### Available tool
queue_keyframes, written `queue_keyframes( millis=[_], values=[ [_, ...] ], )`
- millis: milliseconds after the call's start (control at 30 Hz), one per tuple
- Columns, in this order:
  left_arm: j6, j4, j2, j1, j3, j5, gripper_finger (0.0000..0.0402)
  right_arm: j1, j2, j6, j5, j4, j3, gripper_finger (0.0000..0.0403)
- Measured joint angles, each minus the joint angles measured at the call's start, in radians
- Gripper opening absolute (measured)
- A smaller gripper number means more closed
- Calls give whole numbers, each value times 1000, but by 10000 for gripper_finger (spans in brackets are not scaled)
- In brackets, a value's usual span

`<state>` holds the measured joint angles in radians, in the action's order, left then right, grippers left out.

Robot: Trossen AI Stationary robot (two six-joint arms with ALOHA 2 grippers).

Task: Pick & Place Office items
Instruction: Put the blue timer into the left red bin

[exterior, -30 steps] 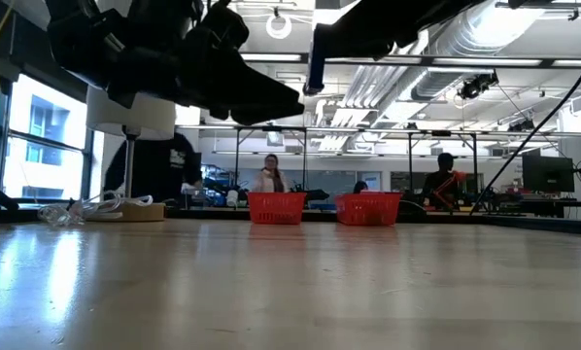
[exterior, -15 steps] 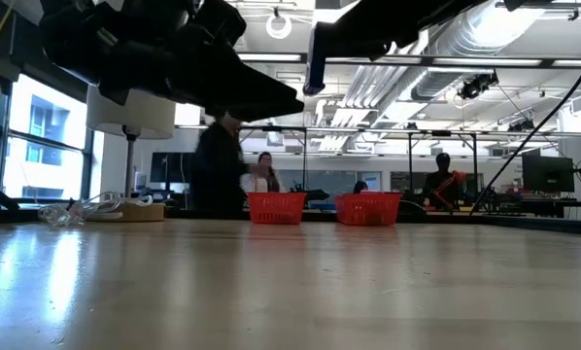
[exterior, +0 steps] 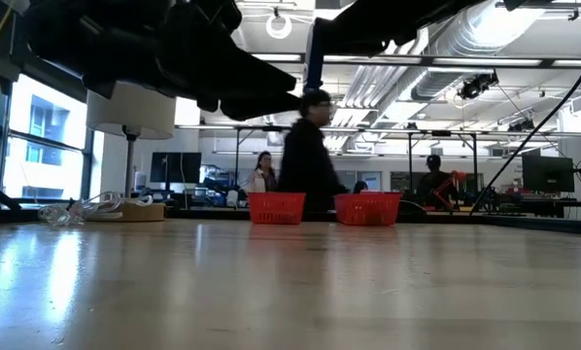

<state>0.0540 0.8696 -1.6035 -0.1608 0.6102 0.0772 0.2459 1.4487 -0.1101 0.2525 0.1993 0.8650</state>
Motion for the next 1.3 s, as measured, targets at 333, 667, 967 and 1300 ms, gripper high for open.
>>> queue_keyframes(
  millis=[333, 667, 967, 1300],
  values=[
    [-23, 16, 0, -5, 0, 17, 331, -2, 0, 0, -2, 2, 0, 131],
    [-32, 24, 0, -5, 0, 109, 331, -65, 0, -13, -78, 70, 0, 131],
    [-25, 29, 0, -3, 0, 123, 331, -117, 72, -3, -178, 147, 5, 131],
    [-21, 30, 0, -3, 0, 132, 331, -113, 141, -14, -184, 209, 12, 131]
  ],
)
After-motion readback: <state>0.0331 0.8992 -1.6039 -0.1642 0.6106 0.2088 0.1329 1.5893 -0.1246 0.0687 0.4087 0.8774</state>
